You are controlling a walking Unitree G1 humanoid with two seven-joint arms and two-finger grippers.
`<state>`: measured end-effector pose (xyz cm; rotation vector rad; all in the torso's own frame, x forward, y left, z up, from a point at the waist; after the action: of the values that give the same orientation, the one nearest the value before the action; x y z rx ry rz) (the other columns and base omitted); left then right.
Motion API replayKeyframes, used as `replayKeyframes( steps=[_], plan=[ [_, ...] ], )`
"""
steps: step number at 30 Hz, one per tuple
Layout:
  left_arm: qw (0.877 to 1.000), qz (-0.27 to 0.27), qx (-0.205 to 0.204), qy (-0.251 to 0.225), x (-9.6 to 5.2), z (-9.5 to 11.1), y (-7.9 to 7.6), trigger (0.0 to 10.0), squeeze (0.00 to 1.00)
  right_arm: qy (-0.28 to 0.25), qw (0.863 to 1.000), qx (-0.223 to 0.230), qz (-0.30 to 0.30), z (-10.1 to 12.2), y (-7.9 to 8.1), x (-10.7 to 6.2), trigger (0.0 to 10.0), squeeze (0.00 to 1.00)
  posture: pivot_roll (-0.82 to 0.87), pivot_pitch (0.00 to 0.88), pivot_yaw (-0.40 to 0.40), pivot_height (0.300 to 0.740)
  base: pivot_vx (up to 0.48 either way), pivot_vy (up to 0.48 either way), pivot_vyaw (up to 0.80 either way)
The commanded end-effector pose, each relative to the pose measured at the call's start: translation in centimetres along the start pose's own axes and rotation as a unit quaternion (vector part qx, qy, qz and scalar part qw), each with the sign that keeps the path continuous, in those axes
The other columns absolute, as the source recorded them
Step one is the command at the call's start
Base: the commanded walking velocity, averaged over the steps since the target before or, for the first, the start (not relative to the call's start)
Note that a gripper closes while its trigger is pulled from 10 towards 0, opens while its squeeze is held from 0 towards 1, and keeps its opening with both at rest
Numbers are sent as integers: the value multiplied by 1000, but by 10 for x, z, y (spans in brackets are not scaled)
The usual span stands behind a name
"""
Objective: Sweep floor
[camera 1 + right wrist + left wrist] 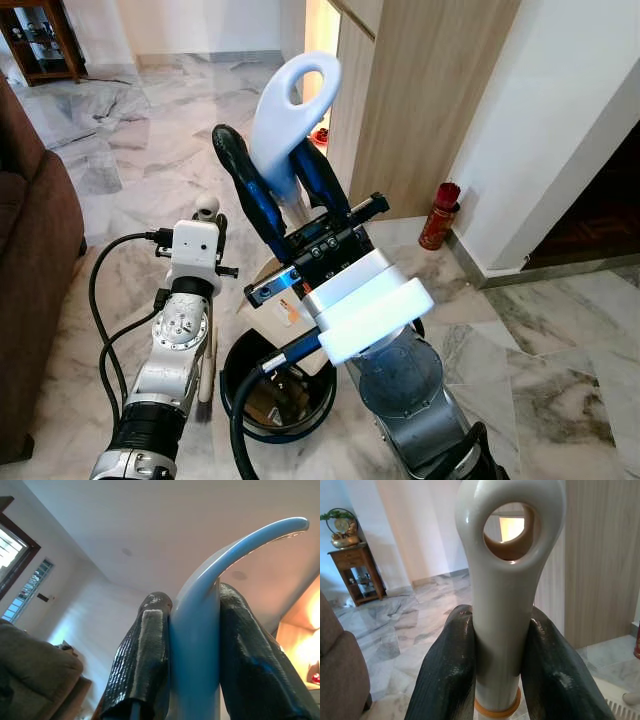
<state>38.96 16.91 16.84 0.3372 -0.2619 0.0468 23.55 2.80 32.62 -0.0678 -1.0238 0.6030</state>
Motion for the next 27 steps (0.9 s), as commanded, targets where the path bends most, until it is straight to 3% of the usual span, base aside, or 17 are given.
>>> replayKeyframes(
  steps=[1,5,7,8,12,13,15,20,25,26,27],
  plan=[
    [999,-6,9,-39,5,19,-1,10000,0,-26,999,-23,-9,14,-6,3,10000,0,155,42,-45,740,0,0,0],
    [999,-7,8,-38,4,18,-3,10000,0,13,997,-56,-53,-4,-26,0,10000,0,156,43,-46,740,0,0,0],
    [999,-9,7,-37,4,18,-4,10000,0,51,990,-103,-86,-23,-53,-5,10000,0,157,40,-45,740,0,0,0],
    [999,-9,7,-37,4,18,-4,10000,0,51,990,-103,-86,-23,-53,-5,10000,0,157,40,-45,740,0,0,0],
    [999,-14,5,-36,3,17,-5,10000,0,85,977,-141,-135,-37,-91,-14,10000,0,155,32,-43,740,0,0,0],
    [999,-17,5,-36,3,17,-6,10000,0,106,969,-150,-163,-45,-111,-23,10000,0,154,21,-42,740,0,0,0],
    [999,-18,4,-36,2,17,-7,10000,0,121,962,-160,-185,-51,-125,-32,10000,0,157,13,-43,740,0,0,0],
    [999,-19,3,-35,1,16,-7,10000,0,146,952,-170,-208,-61,-142,-47,10000,0,157,6,-44,740,0,0,0],
    [999,-14,-6,-31,1,15,-4,10000,0,192,931,-185,-250,-80,-168,-78,10000,0,161,13,-45,740,0,0,0],
    [999,-14,-6,-31,1,15,-4,10000,0,192,931,-185,-250,-80,-168,-78,10000,0,161,13,-45,740,0,0,0],
    [999,-14,-4,-31,0,15,-3,10000,0,207,921,-196,-265,-86,-176,-91,10000,0,165,18,-46,740,0,0,0]
  ],
)
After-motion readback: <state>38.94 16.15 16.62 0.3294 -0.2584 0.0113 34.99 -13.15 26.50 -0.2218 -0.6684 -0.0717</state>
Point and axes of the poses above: a point about 5 cm out from each wrist's last joint towards the gripper, its own x axis pointing out of the wrist towards the gripper, its own z axis along the axis of the wrist's last joint, y = z × x, the point moved 6 cm from there along x, pointing out of the wrist towards the gripper, and after that the axes turned 6 degrees about x, right-handed, at the moved point
